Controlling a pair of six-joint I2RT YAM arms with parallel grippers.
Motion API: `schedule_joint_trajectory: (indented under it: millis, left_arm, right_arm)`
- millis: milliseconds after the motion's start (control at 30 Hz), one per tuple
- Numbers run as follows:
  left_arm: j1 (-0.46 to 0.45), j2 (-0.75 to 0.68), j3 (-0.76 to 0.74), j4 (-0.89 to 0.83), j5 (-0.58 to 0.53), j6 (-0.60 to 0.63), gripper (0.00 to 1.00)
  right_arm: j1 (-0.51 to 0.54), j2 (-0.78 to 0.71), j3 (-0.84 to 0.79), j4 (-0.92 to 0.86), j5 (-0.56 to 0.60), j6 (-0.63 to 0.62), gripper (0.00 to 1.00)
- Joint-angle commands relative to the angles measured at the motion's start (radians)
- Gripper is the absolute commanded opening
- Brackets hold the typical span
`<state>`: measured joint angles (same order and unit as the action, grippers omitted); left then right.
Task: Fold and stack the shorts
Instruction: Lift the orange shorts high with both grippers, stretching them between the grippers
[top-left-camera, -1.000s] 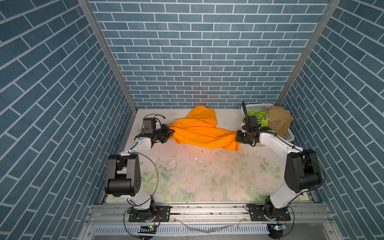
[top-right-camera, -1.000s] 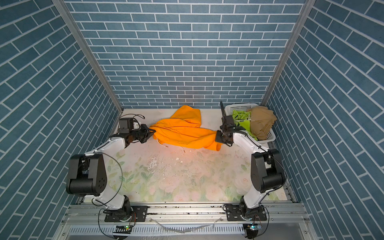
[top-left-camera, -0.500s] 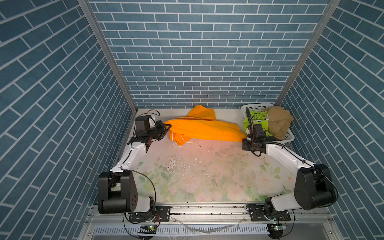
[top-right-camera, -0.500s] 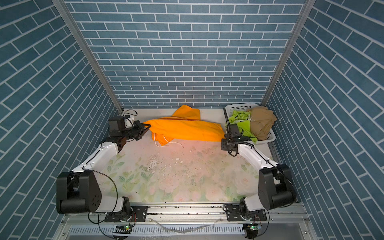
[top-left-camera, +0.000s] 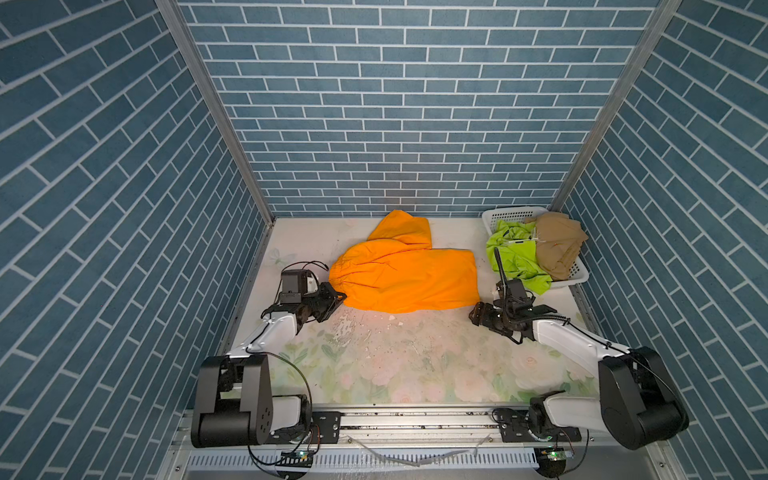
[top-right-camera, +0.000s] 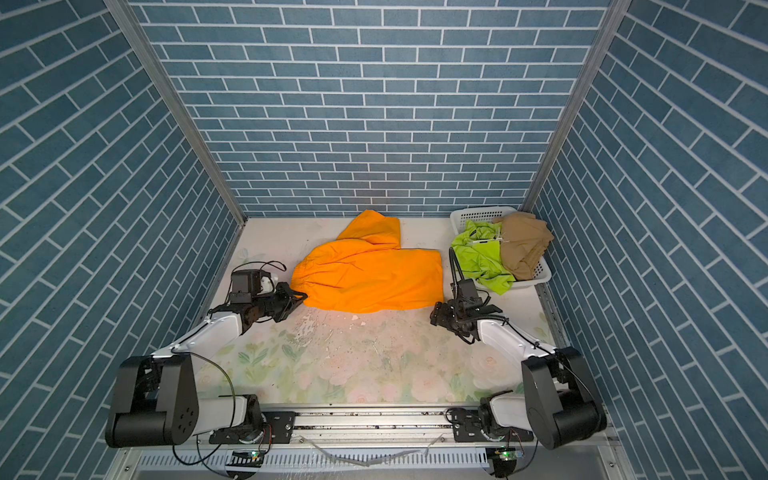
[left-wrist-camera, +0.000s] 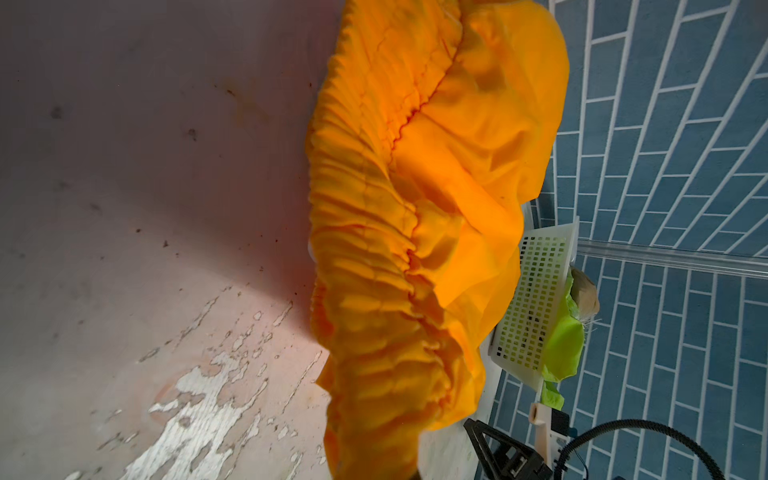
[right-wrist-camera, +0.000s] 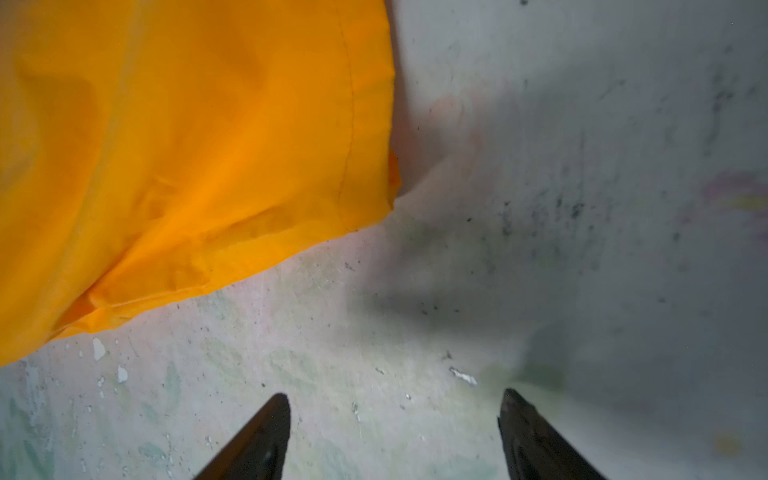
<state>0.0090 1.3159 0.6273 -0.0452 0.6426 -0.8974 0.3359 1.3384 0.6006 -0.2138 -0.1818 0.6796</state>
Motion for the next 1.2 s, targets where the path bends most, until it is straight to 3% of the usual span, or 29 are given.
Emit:
schedule_joint_trajectory:
  millis: [0,267,367,467,533,600,733,900,1167]
  left_arm:
    - [-0.024,0.005,0.019,0.008,-0.015,0.016,0.0]
    - [-0.042,-0.009,0.016,-0.004,-0.024,0.021,0.0]
    - [-0.042,-0.01,0.012,-0.005,-0.024,0.025,0.0]
    - [-0.041,-0.011,0.013,-0.007,-0.027,0.025,0.0]
    - [-0.042,-0.009,0.022,-0.012,-0.026,0.026,0.0]
    - [-0.041,-0.007,0.04,-0.023,-0.026,0.026,0.0]
    - [-0.032,0.006,0.147,-0.089,-0.027,0.043,0.0]
    - [-0.011,0.042,0.413,-0.255,-0.048,0.089,0.0]
    - [0.021,0.18,0.891,-0.522,-0.126,0.155,0.0]
  right_arm:
    - [0.0,0.072,-0.013,0.205,-0.065,0.175,0.81]
    - [-0.004,0.244,0.012,0.409,-0.033,0.313,0.81]
    - [-0.008,0.299,0.008,0.488,-0.037,0.355,0.73]
    - [-0.009,0.331,0.008,0.545,-0.041,0.372,0.51]
    - [-0.014,0.334,0.02,0.555,-0.044,0.369,0.21]
    - [-0.025,0.311,0.047,0.521,-0.042,0.346,0.02]
    - [-0.058,0.195,0.167,0.332,-0.018,0.253,0.0]
    - [-0.123,0.065,0.469,0.016,0.043,0.081,0.0]
    - [-0.283,0.134,0.901,-0.201,-0.091,0.035,0.0]
